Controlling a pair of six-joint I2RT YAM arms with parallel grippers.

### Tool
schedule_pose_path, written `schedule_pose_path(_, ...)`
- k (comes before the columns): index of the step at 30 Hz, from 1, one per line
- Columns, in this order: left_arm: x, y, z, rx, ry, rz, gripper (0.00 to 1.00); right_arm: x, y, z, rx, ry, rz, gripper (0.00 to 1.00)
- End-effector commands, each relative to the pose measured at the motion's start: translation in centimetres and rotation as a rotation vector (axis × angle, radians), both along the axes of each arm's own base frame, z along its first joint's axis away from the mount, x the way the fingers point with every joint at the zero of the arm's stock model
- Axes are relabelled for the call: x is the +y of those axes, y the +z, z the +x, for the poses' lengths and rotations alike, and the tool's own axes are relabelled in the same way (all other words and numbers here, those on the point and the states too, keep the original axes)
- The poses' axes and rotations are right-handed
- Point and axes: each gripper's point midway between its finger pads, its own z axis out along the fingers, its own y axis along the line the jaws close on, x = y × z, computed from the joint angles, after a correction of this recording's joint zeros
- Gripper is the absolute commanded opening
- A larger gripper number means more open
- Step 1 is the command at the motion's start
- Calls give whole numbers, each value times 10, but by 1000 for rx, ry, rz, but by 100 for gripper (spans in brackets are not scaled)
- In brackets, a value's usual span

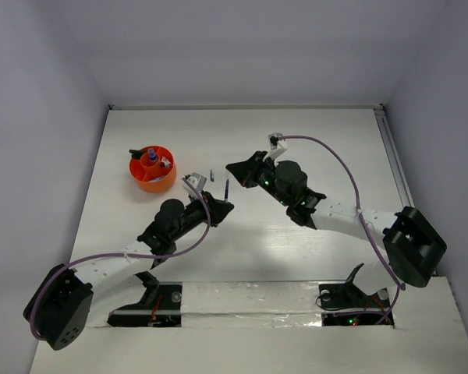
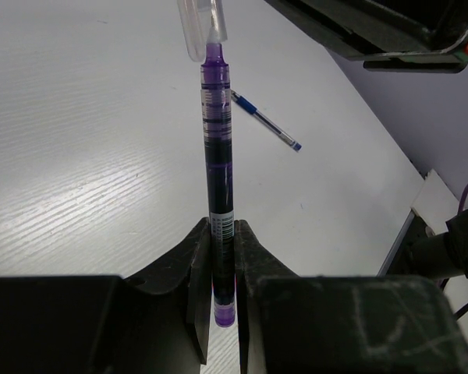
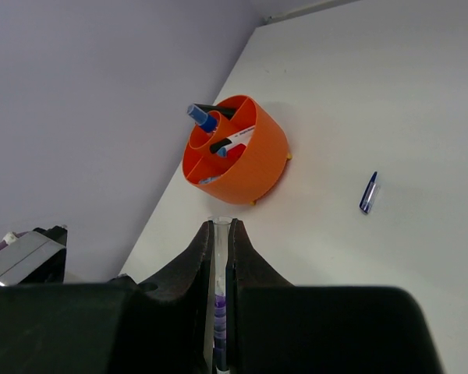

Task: Sort the stationery into containers
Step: Close the pen cap on the pen.

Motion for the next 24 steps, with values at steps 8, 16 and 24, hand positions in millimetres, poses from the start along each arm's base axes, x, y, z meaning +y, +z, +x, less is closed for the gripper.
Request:
schedule_pose_path(8,-10,39,2,-36,-10,-135,0,-1,8,-12,-69,16,69,0)
schedule_pose_path(16,-9,67,3,-54,7,-213,0,-4,4,-24,-82,28,72,0)
schedule_pose_path(24,-6,110,4,-112,20,-309,0,-6,8,-34,-117,51,68,0)
